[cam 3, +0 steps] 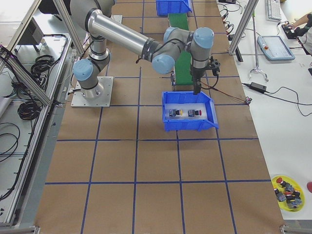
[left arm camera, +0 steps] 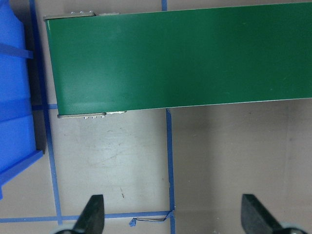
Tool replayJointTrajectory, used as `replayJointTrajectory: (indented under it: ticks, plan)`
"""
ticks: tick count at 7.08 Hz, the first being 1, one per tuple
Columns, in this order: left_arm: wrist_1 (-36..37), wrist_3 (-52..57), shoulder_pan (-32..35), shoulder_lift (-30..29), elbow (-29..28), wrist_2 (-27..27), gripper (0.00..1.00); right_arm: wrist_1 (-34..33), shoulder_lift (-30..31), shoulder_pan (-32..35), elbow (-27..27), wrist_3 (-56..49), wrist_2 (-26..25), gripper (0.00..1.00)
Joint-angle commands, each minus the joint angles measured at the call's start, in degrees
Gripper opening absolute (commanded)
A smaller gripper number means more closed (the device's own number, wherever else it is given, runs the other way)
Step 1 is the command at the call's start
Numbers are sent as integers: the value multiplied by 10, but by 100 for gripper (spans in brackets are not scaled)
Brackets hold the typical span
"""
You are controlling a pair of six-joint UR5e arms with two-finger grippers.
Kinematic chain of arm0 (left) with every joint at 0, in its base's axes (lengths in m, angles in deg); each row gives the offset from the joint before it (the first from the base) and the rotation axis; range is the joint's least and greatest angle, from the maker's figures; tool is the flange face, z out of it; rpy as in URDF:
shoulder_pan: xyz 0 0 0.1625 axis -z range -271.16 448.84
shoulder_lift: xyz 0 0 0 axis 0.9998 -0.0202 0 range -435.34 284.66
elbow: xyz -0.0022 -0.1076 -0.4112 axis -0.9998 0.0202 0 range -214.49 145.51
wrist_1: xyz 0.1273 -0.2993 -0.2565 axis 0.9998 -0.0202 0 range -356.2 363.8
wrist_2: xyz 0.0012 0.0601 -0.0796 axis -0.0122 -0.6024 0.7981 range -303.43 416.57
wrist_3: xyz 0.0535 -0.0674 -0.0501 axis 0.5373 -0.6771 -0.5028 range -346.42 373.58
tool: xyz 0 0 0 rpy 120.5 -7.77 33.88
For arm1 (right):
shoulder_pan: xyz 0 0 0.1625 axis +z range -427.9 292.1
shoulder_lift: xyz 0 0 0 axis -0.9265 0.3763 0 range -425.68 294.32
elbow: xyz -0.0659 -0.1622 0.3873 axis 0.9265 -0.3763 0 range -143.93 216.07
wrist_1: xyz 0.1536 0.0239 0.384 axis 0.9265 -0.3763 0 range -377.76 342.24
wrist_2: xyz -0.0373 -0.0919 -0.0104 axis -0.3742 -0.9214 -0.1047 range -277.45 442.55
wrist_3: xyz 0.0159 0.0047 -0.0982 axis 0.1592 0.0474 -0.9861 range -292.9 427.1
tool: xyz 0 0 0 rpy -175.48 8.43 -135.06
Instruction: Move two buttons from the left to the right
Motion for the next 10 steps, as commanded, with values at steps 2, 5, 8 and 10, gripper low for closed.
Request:
replayJointTrajectory:
  ticks: [2, 5, 8, 10]
  plan:
    - [0, 0, 0, 0, 0, 0, 100, 51, 93, 108, 7, 117, 35, 100]
    - [0, -1, 0, 0, 0, 0, 100, 40, 102, 259, 75, 289, -25, 100]
    - [0, 0, 0, 0, -1, 0, 100, -18, 168, 265, 162, 310, -29, 100]
    - [0, 0, 0, 0, 0, 0, 100, -12, 190, 266, 164, 309, -23, 100]
